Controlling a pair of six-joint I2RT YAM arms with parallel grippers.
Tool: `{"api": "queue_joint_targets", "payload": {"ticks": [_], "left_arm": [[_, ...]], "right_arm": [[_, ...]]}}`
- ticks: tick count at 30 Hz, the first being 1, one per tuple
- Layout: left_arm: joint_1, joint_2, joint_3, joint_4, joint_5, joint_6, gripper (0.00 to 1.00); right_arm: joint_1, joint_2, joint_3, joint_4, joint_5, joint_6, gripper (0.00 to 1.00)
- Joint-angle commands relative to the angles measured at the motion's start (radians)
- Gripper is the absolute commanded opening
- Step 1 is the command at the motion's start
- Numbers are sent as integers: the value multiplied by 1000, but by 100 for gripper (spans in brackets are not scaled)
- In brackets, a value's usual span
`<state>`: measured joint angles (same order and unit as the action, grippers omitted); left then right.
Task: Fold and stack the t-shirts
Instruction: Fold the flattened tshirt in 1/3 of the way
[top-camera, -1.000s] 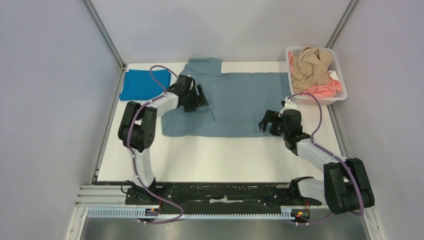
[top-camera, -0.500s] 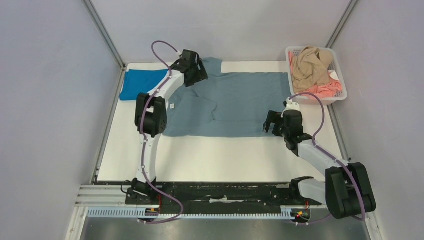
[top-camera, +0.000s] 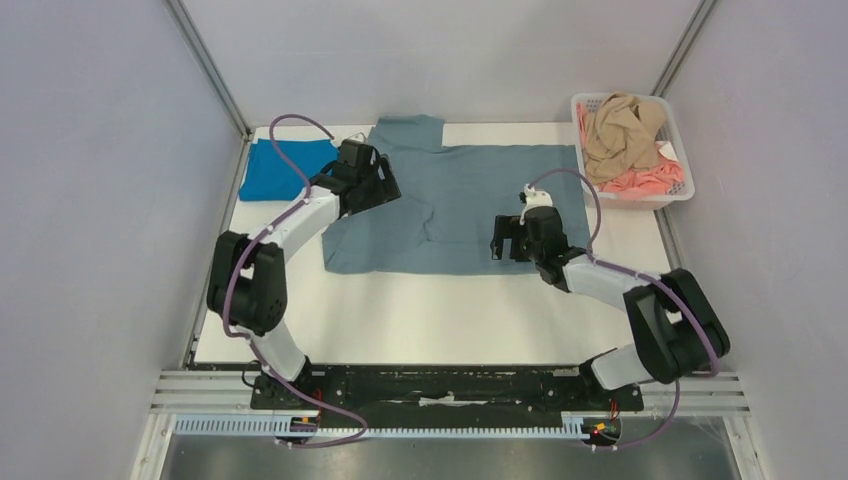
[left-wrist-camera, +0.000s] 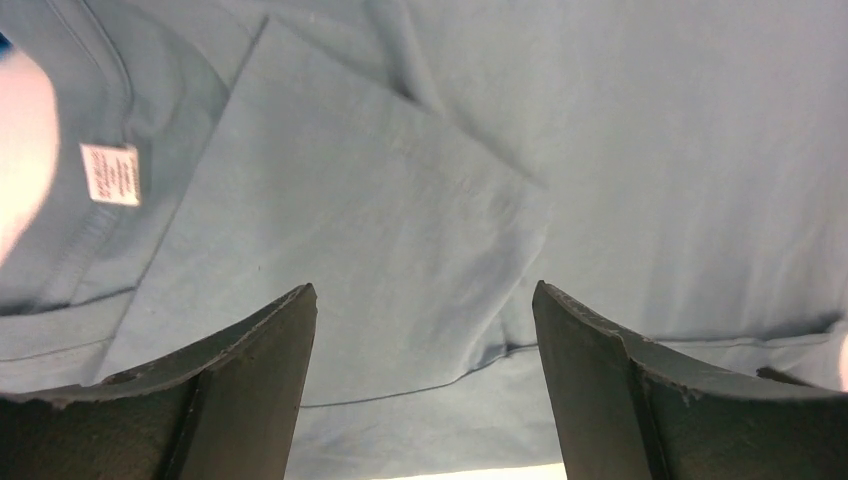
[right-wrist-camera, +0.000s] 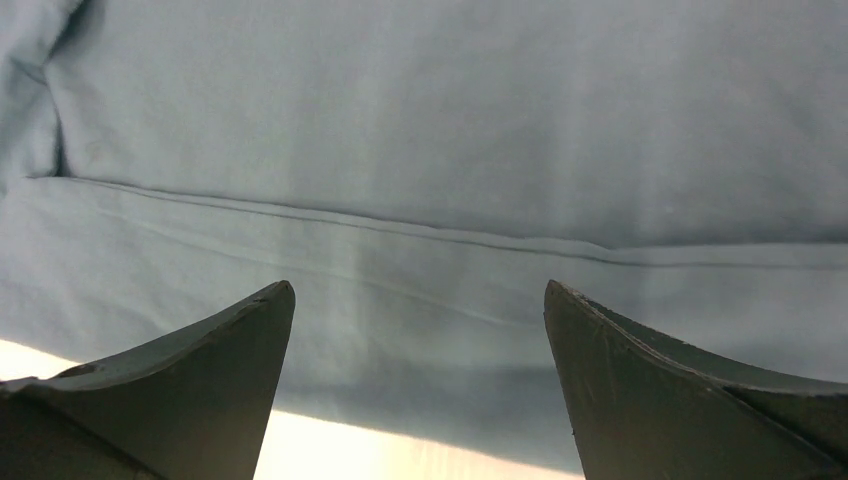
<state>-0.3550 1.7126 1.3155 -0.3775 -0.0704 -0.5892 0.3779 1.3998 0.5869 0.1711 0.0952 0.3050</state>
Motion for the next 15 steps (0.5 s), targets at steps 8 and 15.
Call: {"api": "queue_joint_targets", "payload": {"ticks": [8, 15], "left_arm": [[3, 125, -190, 34, 45, -59, 85], [-2, -30, -480, 82, 85, -161, 85]], "right_arm": [[31, 106, -71, 57, 73, 38, 98], [54, -103, -261, -27, 56, 140, 98]]}}
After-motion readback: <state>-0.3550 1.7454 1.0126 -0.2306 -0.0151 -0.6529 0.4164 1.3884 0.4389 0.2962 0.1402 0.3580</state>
